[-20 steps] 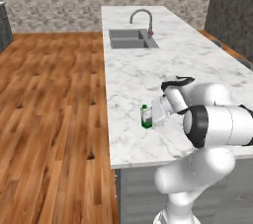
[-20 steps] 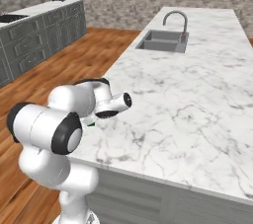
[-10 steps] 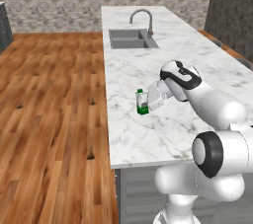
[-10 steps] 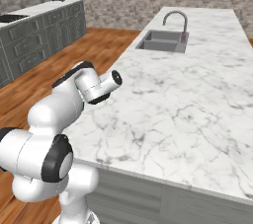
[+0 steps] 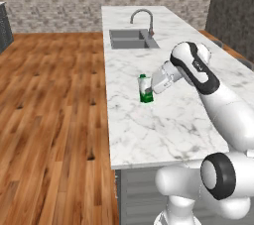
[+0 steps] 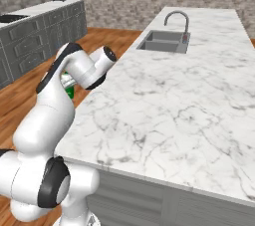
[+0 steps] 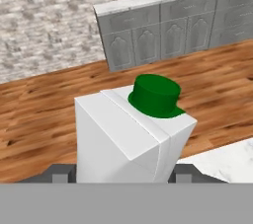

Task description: Pick the water bottle, can, milk from the counter and place them in the open cabinet.

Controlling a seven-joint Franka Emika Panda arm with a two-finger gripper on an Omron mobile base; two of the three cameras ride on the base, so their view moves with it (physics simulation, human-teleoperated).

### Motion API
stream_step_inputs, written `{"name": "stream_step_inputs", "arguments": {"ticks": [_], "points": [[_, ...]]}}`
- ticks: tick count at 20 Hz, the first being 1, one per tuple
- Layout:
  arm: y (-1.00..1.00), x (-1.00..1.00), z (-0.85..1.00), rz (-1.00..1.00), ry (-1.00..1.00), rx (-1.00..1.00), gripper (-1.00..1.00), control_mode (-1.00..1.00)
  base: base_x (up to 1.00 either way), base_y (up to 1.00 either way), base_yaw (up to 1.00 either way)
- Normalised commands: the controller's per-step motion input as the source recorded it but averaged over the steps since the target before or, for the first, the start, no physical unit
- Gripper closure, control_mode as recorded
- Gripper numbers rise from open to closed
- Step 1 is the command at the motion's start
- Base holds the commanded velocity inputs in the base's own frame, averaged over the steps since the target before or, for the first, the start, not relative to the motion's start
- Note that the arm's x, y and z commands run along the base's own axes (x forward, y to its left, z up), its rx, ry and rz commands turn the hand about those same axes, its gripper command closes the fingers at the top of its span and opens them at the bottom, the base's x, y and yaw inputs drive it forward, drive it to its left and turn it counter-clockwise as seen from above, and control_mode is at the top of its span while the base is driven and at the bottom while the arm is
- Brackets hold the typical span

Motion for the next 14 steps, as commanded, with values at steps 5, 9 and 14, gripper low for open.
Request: {"name": "stream_step_inputs", "arguments": {"ticks": [5, 9, 14], "points": [[0.03, -0.58, 0.37, 0.00, -0.07, 0.00, 1.00, -1.00, 0.00, 0.00, 0.00], [0.00, -0.01, 0.00, 0.00, 0.00, 0.00, 1.00, -1.00, 0.00, 0.00, 0.00], [0.00, 0.00, 0.00, 0.00, 0.00, 0.00, 1.00, -1.00, 0.00, 0.00, 0.00]]}}
